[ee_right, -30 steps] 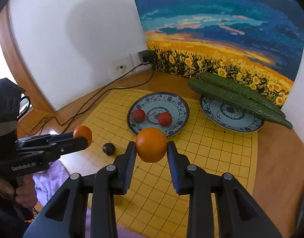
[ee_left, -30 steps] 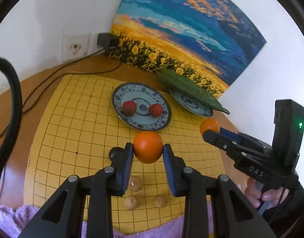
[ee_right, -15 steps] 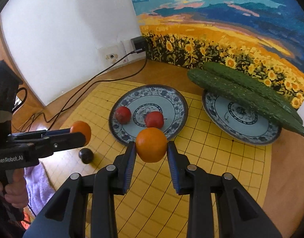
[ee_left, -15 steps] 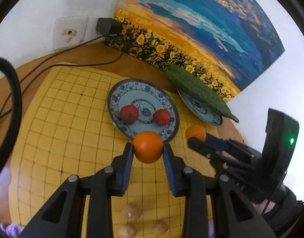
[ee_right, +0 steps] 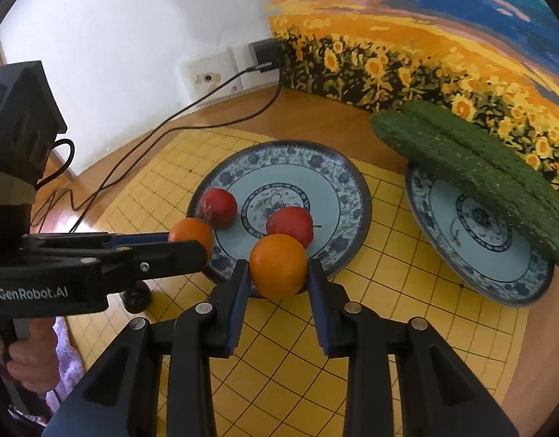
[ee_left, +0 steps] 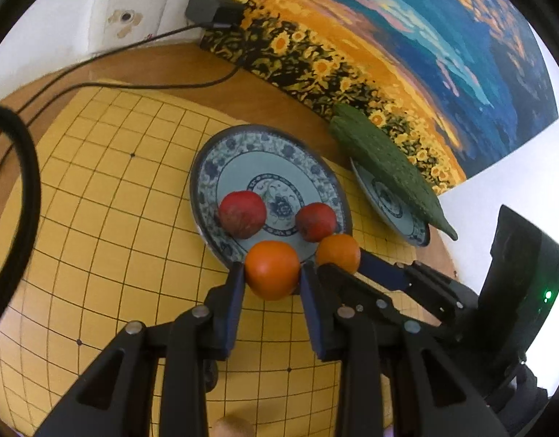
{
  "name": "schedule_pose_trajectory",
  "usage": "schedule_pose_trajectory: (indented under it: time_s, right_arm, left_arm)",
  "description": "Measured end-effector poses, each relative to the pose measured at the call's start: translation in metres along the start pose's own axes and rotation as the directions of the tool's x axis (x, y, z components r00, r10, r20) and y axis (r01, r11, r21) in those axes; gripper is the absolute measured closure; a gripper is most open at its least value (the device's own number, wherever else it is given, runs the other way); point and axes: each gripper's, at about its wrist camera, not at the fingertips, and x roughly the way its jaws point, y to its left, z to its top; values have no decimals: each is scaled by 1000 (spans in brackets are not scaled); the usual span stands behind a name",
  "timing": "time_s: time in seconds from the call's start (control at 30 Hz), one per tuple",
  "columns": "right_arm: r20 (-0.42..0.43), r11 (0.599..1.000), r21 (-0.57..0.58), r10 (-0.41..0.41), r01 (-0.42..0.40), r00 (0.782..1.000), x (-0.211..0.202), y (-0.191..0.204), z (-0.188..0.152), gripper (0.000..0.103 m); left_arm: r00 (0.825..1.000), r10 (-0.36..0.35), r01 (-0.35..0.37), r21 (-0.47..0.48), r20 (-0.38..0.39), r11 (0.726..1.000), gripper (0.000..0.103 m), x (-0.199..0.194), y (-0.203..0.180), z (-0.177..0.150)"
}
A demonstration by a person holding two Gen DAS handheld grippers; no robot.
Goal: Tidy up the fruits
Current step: 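Lower both oranges onto the plate and open both grippers, then withdraw both grippers from the plate toward the brown kiwis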
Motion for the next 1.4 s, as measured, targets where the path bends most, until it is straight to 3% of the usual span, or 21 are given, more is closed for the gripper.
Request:
schedule_pose_trajectory:
  time_s: [0.13, 0.3, 0.4, 0.53, 0.67, 0.87, 1.4]
  right_arm:
    - [-8, 1000, -18, 3, -3, 1000, 6, 1, 3, 70]
    - [-17, 1000, -27, -10, 10, 1000, 9, 2, 5, 70]
    - [-19, 1000, -23, -20, 20, 1000, 11, 1, 6, 69]
    - [14, 1000, -19, -24, 24, 1000, 5, 1, 6, 59]
    - [33, 999, -29, -34, 35, 999, -4, 6, 7, 58]
    - [40, 999, -22, -38, 39, 998, -19, 12, 0, 58]
    - [32, 998, -25, -61, 62, 998, -60, 47, -23, 57]
  left_arm:
    - [1000, -3, 3, -15, 9, 1000, 71, 1, 2, 4]
    - [999, 43, -43, -4, 11, 999, 72, -1, 1, 5]
    - [1000, 17, -17, -4, 13, 1000, 67, -5, 0, 4]
    - [999, 9, -11, 41, 42, 999, 58, -15, -10, 2]
    - [998, 31, -36, 85, 52, 996, 58, -22, -17, -3]
    - [999, 7, -10, 74, 44, 997, 58, -33, -14, -16]
    - [995, 99, -103, 186, 33, 977, 58, -76, -15, -47]
